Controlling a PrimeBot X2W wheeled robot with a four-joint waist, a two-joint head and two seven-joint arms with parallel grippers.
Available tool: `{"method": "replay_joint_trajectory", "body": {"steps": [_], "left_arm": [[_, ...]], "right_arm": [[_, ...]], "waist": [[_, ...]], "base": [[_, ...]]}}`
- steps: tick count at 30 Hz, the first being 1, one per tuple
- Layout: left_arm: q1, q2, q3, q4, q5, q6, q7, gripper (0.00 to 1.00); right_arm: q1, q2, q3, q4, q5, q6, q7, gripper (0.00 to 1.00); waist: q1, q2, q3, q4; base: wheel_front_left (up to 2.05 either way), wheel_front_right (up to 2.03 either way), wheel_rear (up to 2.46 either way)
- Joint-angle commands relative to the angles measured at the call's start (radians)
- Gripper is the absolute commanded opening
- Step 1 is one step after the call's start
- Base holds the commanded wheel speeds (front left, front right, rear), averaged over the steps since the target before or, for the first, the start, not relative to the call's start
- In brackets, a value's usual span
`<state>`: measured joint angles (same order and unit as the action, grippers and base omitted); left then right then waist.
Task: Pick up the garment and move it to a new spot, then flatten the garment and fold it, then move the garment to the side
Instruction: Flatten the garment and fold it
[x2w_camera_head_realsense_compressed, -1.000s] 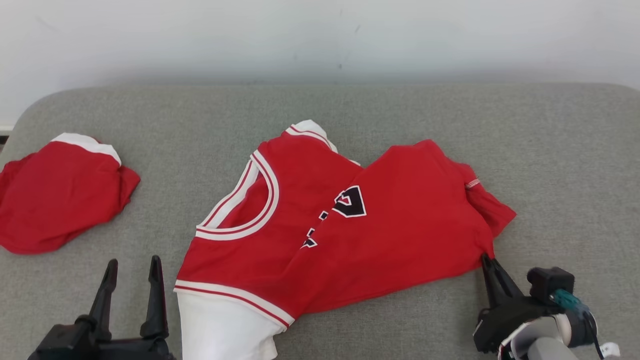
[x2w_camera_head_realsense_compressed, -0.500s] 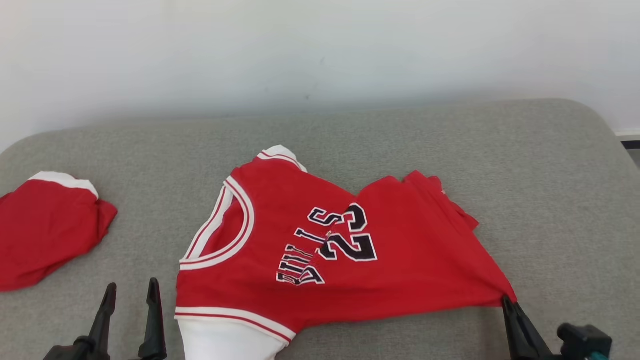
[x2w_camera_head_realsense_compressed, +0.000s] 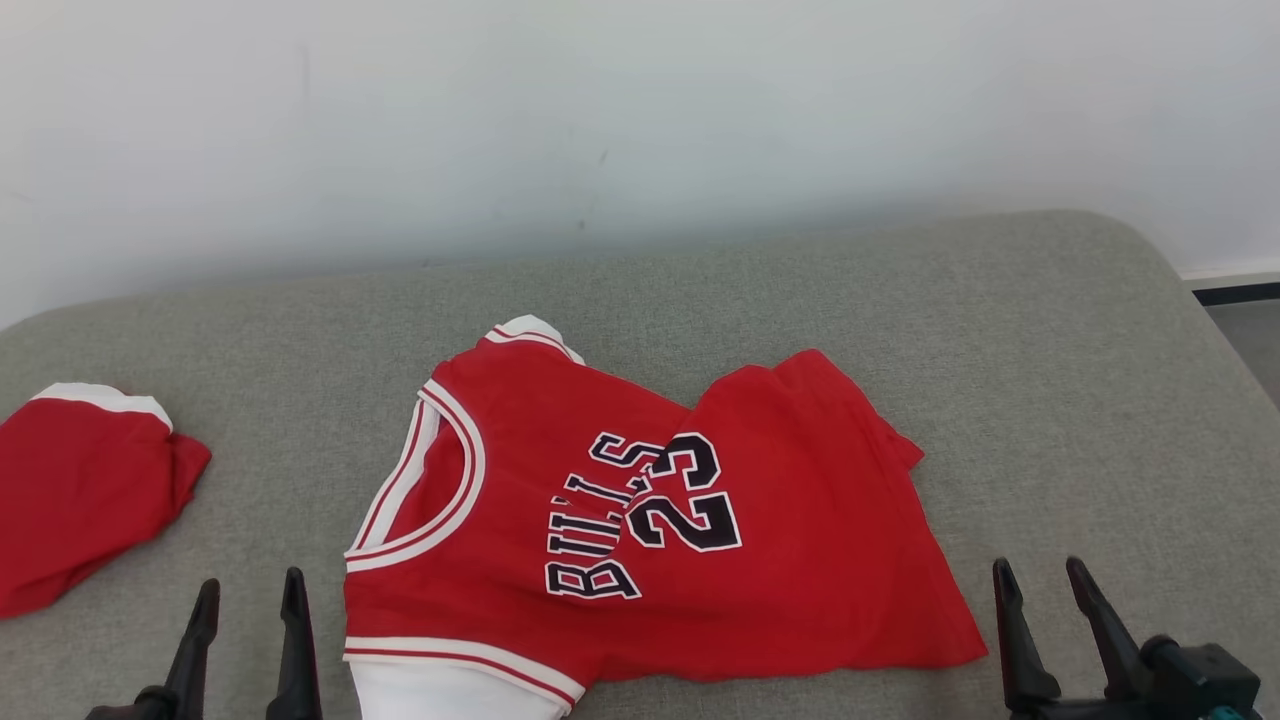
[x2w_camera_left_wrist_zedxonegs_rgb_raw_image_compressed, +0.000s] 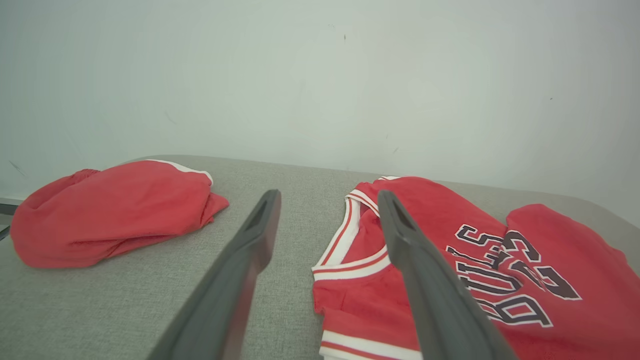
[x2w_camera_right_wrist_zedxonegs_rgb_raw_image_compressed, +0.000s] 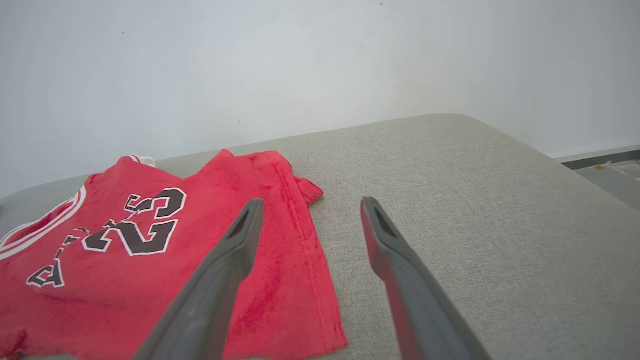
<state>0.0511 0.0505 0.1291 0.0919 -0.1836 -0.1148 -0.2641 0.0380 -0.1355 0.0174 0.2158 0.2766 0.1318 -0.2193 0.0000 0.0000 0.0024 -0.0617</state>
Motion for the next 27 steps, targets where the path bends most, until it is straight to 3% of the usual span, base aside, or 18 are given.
{"method": "replay_joint_trajectory", "body": {"steps": [1, 12, 27], "left_arm": [[0.011, 0.000, 0.005, -0.005, 0.004, 0.002, 0.000, 1.00], [0.021, 0.000, 0.038, -0.022, 0.058, 0.041, 0.000, 1.00], [0.057, 0.020, 0.024, 0.009, 0.055, 0.001, 0.000, 1.00]], "right_arm": [[-0.009, 0.007, 0.002, -0.007, -0.008, -0.002, -0.005, 1.00], [-0.008, 0.032, 0.044, -0.110, -0.075, -0.002, -0.033, 1.00], [0.045, 0.032, 0.063, -0.091, -0.081, -0.002, -0.046, 1.00]], "waist": [[0.0000, 0.0000, -0.002, -0.001], [0.0000, 0.0000, -0.015, 0.013], [0.0000, 0.0000, -0.019, 0.023]], "base": [[0.00, 0.00, 0.00], [0.00, 0.00, 0.00], [0.00, 0.00, 0.00]]}}
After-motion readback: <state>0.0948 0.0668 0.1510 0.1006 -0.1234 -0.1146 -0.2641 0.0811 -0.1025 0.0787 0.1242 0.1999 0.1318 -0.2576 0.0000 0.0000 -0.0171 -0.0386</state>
